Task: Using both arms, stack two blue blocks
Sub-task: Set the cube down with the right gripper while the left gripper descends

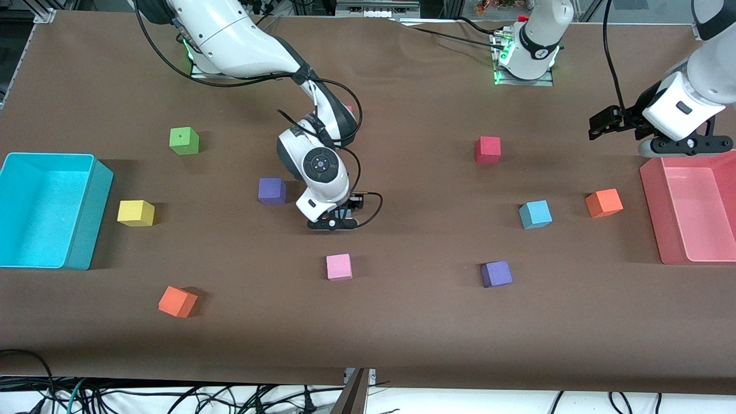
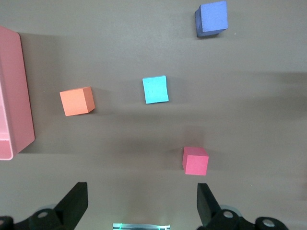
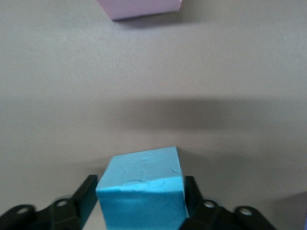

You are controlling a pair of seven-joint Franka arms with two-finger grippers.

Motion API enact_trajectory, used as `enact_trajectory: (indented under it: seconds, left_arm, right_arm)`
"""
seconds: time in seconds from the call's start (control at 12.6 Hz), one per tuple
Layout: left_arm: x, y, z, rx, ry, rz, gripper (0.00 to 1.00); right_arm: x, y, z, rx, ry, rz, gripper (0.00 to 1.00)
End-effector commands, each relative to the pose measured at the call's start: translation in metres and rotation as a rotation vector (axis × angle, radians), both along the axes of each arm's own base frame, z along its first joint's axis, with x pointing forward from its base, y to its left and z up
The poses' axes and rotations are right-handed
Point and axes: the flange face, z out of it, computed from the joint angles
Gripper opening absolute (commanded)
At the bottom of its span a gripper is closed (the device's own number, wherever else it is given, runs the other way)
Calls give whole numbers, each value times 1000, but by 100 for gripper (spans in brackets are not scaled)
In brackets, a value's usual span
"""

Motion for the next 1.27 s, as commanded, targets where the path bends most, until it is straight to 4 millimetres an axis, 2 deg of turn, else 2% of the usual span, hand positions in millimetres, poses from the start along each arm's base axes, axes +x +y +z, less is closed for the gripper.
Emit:
enact_trajectory:
  seconds: [0.0,0.16,0.24,0.4,0.55,0.63,0.71,0.87,0.95,1.19]
  left_arm:
    - [13,0,-36,-22,-23,20,100]
    - [21,1,-85,-23,-52,28,100]
    - [23,1,-113,-23,-61,31,100]
    - [25,1,-160,-21,-89,35,100]
    - [27,1,-207,-21,-113,38,100]
    - [28,0,-232,-21,-129,38,100]
    - [28,-1,-255,-21,-124,38,100]
    - [30,-2,-287,-22,-119,39,100]
    - [30,-4,-299,-21,-115,35,100]
    - [34,-12,-327,-23,-139,27,100]
  right_arm:
    - [5,-1,43,27,-42,4,100]
    - [8,-7,93,34,-65,0,100]
    - [8,-19,123,13,-43,-7,100]
    - [0,-35,167,-25,-9,2,100]
    - [-9,-53,193,-66,46,66,100]
    - [-19,-57,198,-62,54,129,100]
    - [-32,-61,195,-28,82,171,100]
    - [-46,-88,197,61,58,283,100]
    - [-44,-109,190,109,49,337,100]
    - [-37,-140,168,273,10,458,100]
